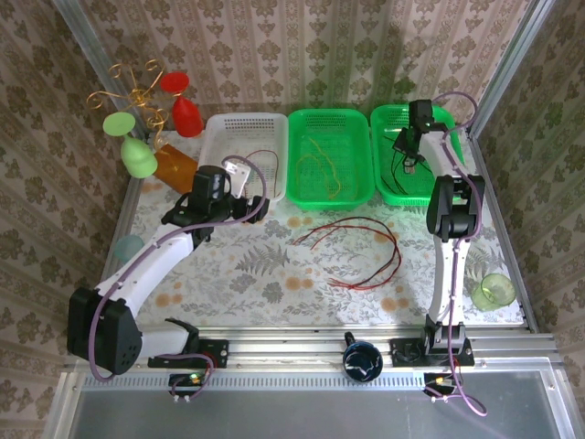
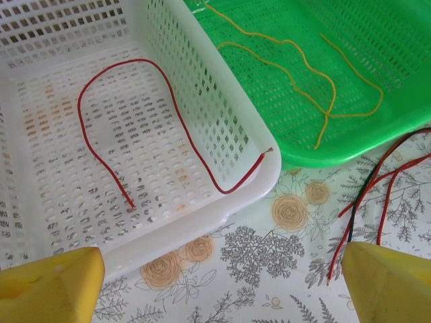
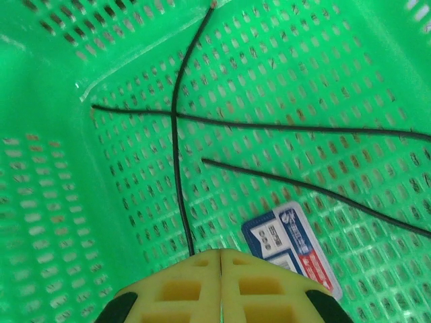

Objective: Untangle the cables

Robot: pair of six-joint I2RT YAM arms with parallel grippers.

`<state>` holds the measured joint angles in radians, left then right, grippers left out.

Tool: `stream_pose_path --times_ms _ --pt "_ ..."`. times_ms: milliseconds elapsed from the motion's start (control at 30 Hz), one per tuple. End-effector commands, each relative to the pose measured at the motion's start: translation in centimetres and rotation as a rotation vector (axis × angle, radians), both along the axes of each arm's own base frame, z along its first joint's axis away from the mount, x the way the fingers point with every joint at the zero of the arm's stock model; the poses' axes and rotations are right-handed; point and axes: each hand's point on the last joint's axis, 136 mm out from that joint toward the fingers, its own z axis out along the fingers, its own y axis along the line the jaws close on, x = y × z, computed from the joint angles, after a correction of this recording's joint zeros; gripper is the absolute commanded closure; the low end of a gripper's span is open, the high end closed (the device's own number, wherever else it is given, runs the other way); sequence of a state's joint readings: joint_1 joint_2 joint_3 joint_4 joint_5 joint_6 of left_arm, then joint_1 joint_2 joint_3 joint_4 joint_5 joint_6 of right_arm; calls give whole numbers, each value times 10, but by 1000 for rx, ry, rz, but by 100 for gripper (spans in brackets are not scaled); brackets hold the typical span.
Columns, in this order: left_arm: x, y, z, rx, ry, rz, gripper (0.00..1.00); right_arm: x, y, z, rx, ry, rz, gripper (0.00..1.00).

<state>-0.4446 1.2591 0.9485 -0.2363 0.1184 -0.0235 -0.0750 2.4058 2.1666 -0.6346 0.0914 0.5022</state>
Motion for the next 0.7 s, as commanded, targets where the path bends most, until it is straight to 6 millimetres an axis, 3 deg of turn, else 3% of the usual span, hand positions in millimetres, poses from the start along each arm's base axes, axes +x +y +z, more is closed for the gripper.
stream_pose_path --times_ms 0,100,233,400,533,667 --pt "-7 5 -3 21 46 21 9 -13 0 -14 65 91 -13 97" --pt "-10 5 -10 43 137 31 11 -18 -2 -18 103 125 -8 79" --pt "-8 4 -12 50 184 41 11 -25 -7 -9 142 131 -18 57" --pt "-6 -2 -4 20 181 28 11 -29 -8 26 198 66 -9 42" --pt "-5 -4 -3 14 205 29 12 -36 -5 60 238 -3 -10 22" --pt "-3 -6 0 9 209 30 12 -45 7 92 318 -97 6 16"
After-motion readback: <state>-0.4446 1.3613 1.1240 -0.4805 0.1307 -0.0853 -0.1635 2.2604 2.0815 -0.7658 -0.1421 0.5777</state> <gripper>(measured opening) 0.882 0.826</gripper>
